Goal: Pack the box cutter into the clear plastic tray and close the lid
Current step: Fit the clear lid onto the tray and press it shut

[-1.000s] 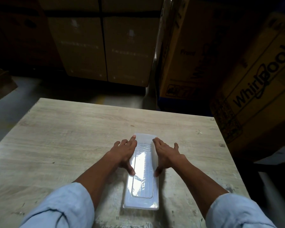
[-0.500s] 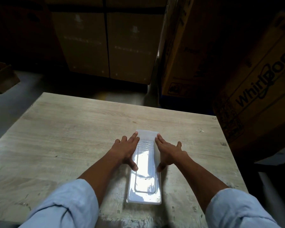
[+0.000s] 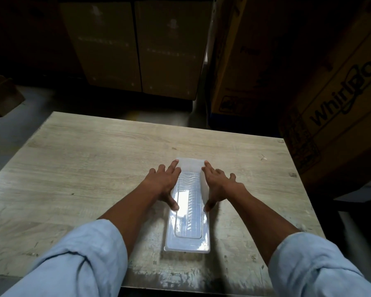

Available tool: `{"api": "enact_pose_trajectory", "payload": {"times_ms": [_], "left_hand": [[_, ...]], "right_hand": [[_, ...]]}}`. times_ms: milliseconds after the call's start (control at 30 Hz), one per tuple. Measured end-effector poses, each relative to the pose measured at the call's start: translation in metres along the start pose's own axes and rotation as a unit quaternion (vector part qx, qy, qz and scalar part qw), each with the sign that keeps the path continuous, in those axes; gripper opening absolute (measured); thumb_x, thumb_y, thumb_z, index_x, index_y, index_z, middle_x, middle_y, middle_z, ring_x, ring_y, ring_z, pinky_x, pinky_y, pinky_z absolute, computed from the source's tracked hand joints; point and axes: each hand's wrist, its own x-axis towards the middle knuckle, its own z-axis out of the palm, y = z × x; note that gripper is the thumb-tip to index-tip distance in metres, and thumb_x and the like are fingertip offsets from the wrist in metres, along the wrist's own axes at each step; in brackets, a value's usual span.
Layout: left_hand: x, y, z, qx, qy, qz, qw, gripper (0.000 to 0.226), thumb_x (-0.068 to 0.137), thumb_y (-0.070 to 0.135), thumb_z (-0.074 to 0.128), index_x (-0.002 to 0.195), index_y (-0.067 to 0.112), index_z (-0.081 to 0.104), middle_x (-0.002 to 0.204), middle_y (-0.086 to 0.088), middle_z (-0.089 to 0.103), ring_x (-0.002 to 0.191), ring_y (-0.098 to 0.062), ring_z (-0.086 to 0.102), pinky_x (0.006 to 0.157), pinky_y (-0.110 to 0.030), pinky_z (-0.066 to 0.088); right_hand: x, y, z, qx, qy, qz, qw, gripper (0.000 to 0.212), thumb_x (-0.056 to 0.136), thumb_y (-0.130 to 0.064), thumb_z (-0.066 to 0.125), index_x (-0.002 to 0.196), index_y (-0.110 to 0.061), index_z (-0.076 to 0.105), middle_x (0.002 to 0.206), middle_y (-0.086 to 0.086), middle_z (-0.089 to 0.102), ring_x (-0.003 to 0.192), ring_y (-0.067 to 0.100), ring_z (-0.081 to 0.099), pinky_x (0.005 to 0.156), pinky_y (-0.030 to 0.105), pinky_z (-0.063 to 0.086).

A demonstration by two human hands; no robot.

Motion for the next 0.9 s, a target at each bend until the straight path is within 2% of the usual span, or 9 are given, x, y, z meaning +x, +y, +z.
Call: {"api": "enact_pose_trajectory", "payload": {"times_ms": [133, 200, 300, 533, 667, 767, 900], "left_hand": [[0.007, -0.002, -0.003, 0.002, -0.011, 0.002, 1.000, 0.140, 0.052, 0.065, 0.089, 0.155, 0.018, 0.008, 0.168, -0.005, -0.024, 0.148, -0.041, 0.022, 0.117, -0.058, 0.027], [0.009, -0.003, -0.003, -0.017, -0.018, 0.004, 1.000, 0.141, 0.050, 0.065, 0.091, 0.154, 0.019, 0.008, 0.167, -0.003, -0.026, 0.146, -0.040, 0.029, 0.117, -0.058, 0.029], [0.009, -0.007, -0.002, -0.086, -0.023, 0.006, 0.996, 0.144, 0.046, 0.062, 0.093, 0.154, 0.024, 0.005, 0.165, 0.007, -0.031, 0.144, -0.034, 0.040, 0.112, -0.057, 0.040], [0.006, -0.001, -0.004, -0.108, -0.024, -0.002, 0.994, 0.145, 0.050, 0.053, 0.096, 0.157, 0.021, 0.003, 0.165, 0.007, -0.031, 0.146, -0.033, 0.038, 0.112, -0.054, 0.042], [0.007, -0.007, 0.002, -0.136, -0.026, -0.001, 0.990, 0.145, 0.051, 0.054, 0.095, 0.157, 0.024, 0.001, 0.164, 0.012, -0.031, 0.148, -0.033, 0.034, 0.114, -0.057, 0.039], [0.004, -0.014, 0.011, -0.182, -0.017, 0.010, 0.983, 0.143, 0.057, 0.050, 0.094, 0.159, 0.028, -0.005, 0.167, 0.014, -0.022, 0.152, -0.030, 0.028, 0.118, -0.056, 0.034], [-0.010, -0.014, 0.020, -0.116, 0.038, 0.027, 0.992, 0.129, 0.067, 0.062, 0.083, 0.160, 0.023, 0.004, 0.169, 0.012, -0.015, 0.145, -0.036, 0.029, 0.110, -0.057, 0.040]], "right_hand": [[0.006, 0.001, -0.003, 0.007, -0.013, -0.001, 1.000, 0.155, 0.050, -0.048, 0.097, 0.156, -0.018, -0.012, 0.166, -0.001, -0.027, 0.155, 0.035, -0.004, 0.118, 0.072, 0.003], [0.007, 0.005, -0.003, 0.021, -0.009, -0.010, 1.000, 0.159, 0.047, -0.052, 0.097, 0.156, -0.021, -0.014, 0.166, -0.002, -0.025, 0.156, 0.032, -0.002, 0.117, 0.072, 0.000], [0.006, 0.007, -0.004, 0.022, -0.001, -0.020, 1.000, 0.159, 0.047, -0.053, 0.096, 0.157, -0.022, -0.015, 0.167, 0.000, -0.022, 0.156, 0.030, 0.004, 0.116, 0.073, -0.001], [0.002, 0.002, -0.006, -0.014, 0.005, -0.017, 1.000, 0.151, 0.051, -0.054, 0.094, 0.158, -0.019, -0.007, 0.167, 0.003, -0.021, 0.155, 0.031, 0.010, 0.117, 0.071, 0.003], [0.002, 0.004, -0.003, -0.004, 0.002, -0.021, 1.000, 0.152, 0.054, -0.054, 0.093, 0.158, -0.021, -0.012, 0.167, 0.001, -0.024, 0.156, 0.030, 0.001, 0.116, 0.073, -0.001], [0.003, 0.004, 0.000, -0.017, -0.005, -0.019, 1.000, 0.150, 0.057, -0.054, 0.092, 0.157, -0.021, -0.016, 0.166, 0.000, -0.026, 0.156, 0.030, -0.008, 0.116, 0.072, -0.002], [0.003, -0.001, 0.000, -0.036, -0.004, -0.009, 0.999, 0.148, 0.059, -0.050, 0.092, 0.158, -0.019, -0.014, 0.166, 0.004, -0.025, 0.155, 0.035, -0.011, 0.116, 0.072, -0.001]]}}
